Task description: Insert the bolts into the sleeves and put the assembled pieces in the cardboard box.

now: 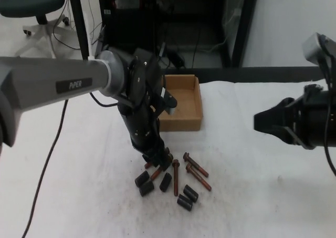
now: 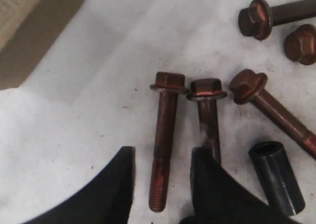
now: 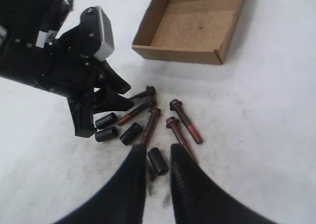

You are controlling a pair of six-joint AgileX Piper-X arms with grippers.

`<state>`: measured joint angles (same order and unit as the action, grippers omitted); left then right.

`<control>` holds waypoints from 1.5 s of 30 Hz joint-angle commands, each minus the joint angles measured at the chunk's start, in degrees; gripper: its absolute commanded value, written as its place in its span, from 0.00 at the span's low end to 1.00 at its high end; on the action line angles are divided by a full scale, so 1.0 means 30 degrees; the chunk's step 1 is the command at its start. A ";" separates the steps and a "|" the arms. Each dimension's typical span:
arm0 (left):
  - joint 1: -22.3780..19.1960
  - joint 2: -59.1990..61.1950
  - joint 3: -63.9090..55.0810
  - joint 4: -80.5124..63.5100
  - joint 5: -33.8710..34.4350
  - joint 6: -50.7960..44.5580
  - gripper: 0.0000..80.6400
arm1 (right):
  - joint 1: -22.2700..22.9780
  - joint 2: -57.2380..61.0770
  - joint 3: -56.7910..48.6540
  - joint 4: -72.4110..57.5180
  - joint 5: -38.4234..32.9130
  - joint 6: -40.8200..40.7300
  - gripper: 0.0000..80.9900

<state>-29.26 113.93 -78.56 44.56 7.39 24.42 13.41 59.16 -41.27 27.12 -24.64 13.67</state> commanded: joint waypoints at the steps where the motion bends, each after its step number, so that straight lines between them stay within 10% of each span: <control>1: -0.0155 0.0074 -0.0257 -0.0625 -0.0175 0.0004 0.45 | -0.0721 -0.0293 -0.0161 0.0369 -0.0348 -0.0261 0.22; 36: -0.0900 0.1305 -0.0257 -0.2487 -0.0175 0.0004 0.44 | -0.0667 -0.0293 -0.0161 0.0363 -0.0348 -0.0261 0.22; 45: -0.0900 0.1305 -0.0257 -0.2460 -0.0175 0.0004 0.00 | -0.0667 -0.0293 -0.0161 0.0539 -0.0348 -0.0261 0.22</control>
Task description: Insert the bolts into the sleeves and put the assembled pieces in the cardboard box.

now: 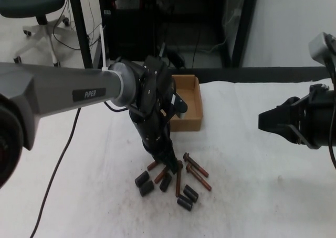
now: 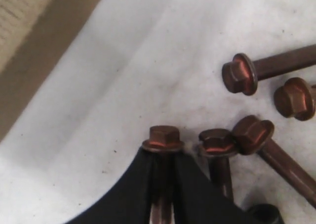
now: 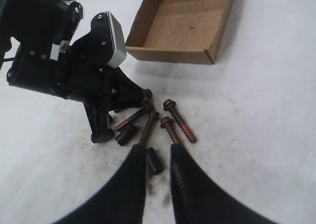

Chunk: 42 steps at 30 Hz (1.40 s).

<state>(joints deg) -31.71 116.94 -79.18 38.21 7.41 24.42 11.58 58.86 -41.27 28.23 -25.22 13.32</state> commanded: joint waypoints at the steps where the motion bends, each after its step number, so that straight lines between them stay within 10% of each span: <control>1: -0.0083 0.0303 -0.0051 -0.0442 -0.0182 0.0004 0.00 | -0.0059 -0.0192 -0.0161 0.0281 -0.0155 -0.0146 0.22; 21: 0.1501 -0.7463 -0.0293 0.1721 -0.3314 -0.4668 0.00 | -0.0059 -0.0192 -0.0161 0.0738 -0.2480 -0.1887 0.22; 36: 0.6862 -1.8806 1.4888 -1.0902 1.2119 -1.1463 0.00 | -0.0059 -0.0192 -0.0161 -0.0443 -0.2722 -0.1782 0.22; 42: 0.7241 -2.3060 2.0713 -1.9223 1.3278 -1.3514 0.00 | 0.0085 0.0371 -0.0161 -0.1625 -0.4368 -0.1448 0.22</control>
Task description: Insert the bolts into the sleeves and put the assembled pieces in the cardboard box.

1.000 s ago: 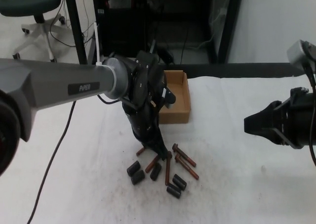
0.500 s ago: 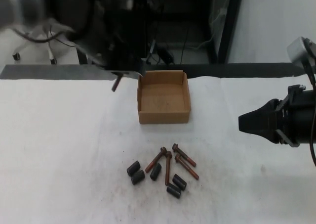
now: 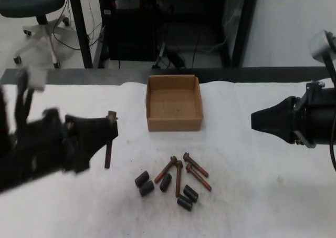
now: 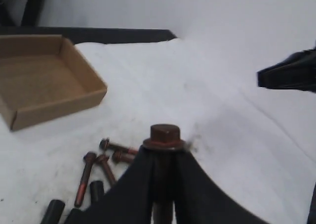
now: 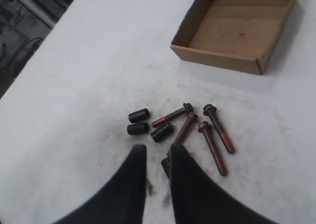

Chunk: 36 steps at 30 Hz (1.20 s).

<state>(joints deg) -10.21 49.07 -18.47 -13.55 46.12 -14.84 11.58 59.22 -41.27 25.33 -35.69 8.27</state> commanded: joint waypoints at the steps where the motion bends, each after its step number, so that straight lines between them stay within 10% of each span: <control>1: 0.0075 -0.0866 0.1002 -0.2633 0.0376 -0.0425 0.00 | 0.0248 0.0491 -0.0161 -0.0883 -0.0949 0.0392 0.22; 8: 0.0075 -0.1882 0.1706 -0.3075 -0.1438 -0.0802 0.00 | 0.4031 0.3201 -0.1477 -0.2684 -0.0315 -0.1004 0.22; 16: 0.0075 -0.1882 0.1706 -0.2902 -0.2788 -0.0767 0.00 | 0.8065 0.9174 -0.7598 0.2093 0.3352 -0.8427 0.22; 29: 0.0075 -0.1882 0.1656 -0.2130 -0.3815 -0.0531 0.00 | 1.0283 1.6486 -1.4388 0.6733 0.9143 -1.6038 0.22; 36: 0.0075 -0.1882 0.1656 -0.0666 -0.3815 0.1099 0.00 | 1.0984 1.6824 -1.4446 0.8385 1.2590 -1.4705 0.22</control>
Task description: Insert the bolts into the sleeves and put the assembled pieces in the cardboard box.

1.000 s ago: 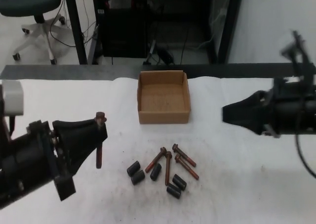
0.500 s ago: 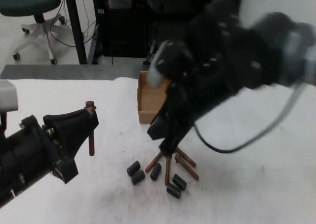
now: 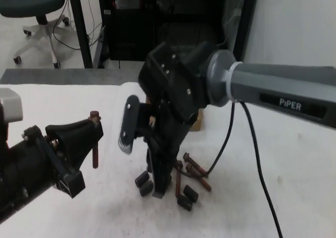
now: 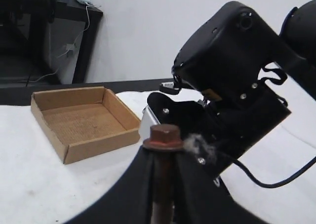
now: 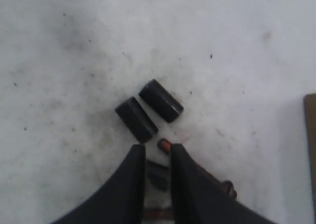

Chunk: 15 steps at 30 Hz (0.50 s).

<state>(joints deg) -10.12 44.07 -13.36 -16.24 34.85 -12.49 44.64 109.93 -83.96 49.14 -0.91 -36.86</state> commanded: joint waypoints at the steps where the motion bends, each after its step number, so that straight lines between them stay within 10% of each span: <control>1: 0.0045 -0.0215 -0.0047 0.0709 -0.0059 0.0319 0.00 | -0.0137 -0.0081 -0.0216 0.0797 0.1269 0.1110 0.22; 6: 0.0045 -0.0215 -0.0047 0.1768 -0.0059 0.0319 0.00 | -0.1263 -0.0206 -0.0168 0.4141 0.0813 0.6998 0.22; 15: 0.0045 -0.0215 -0.0047 0.1652 -0.0059 0.1320 0.00 | -0.1971 -0.0206 0.0856 0.5934 -0.2504 0.8008 0.22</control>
<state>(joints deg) -10.12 44.07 -13.36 -10.72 34.85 -9.33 38.79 109.93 -81.91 65.89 -4.26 -14.10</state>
